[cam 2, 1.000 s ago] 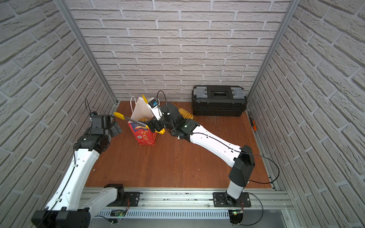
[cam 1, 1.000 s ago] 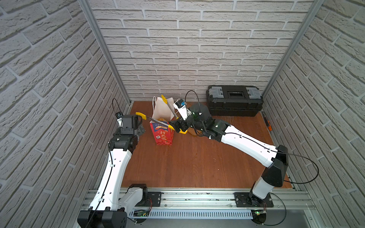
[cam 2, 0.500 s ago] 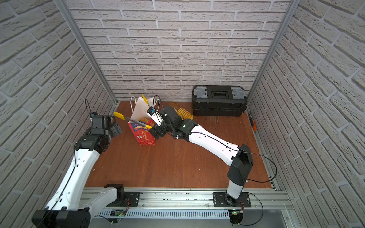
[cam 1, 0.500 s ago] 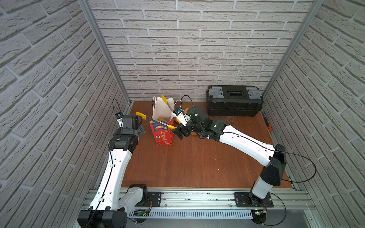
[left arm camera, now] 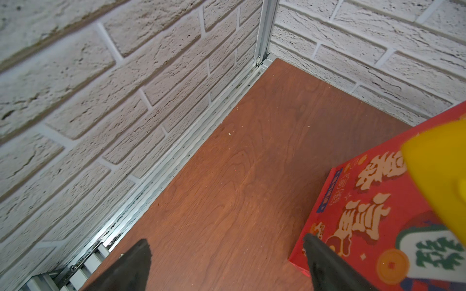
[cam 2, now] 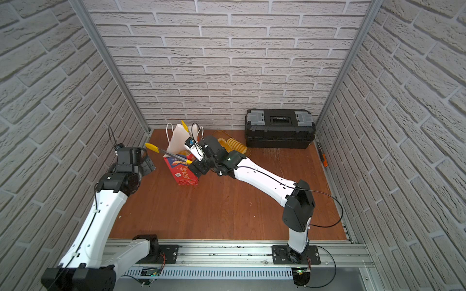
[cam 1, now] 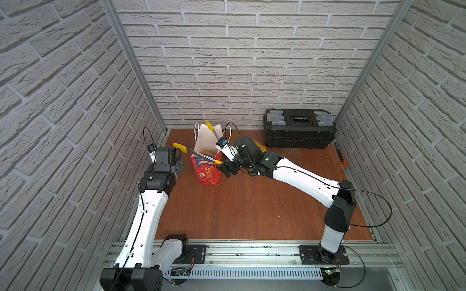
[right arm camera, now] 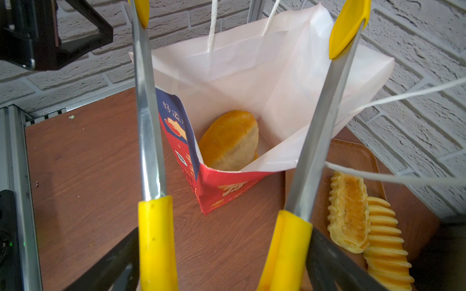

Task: Pack bread into a paper bag
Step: Pick up the fake bread from the plate.

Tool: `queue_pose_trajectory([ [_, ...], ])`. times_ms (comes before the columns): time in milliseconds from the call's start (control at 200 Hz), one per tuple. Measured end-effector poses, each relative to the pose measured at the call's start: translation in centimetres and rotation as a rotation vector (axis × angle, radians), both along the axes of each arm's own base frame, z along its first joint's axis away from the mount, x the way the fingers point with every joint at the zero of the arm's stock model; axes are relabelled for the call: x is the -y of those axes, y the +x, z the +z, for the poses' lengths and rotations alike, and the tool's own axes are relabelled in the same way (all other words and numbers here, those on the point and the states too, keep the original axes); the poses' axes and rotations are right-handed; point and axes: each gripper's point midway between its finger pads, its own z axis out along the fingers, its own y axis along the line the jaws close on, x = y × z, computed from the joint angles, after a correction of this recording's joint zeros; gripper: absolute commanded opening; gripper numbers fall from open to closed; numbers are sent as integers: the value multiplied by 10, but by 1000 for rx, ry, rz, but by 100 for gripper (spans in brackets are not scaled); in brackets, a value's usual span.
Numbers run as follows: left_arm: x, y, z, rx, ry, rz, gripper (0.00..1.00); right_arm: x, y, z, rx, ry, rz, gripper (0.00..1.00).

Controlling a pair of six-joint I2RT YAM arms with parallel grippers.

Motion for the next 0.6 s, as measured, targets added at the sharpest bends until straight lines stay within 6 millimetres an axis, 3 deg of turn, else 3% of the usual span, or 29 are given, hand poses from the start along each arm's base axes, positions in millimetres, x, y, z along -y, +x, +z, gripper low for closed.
queue_pose_trajectory([
  [395, 0, 0, -2, -5, -1, -1, 97, 0, 5, 3, 12, 18, -23, 64],
  [600, 0, 0, -2, -4, -3, 1, 96, 1, 5, 3, 12, 22, -23, 63],
])
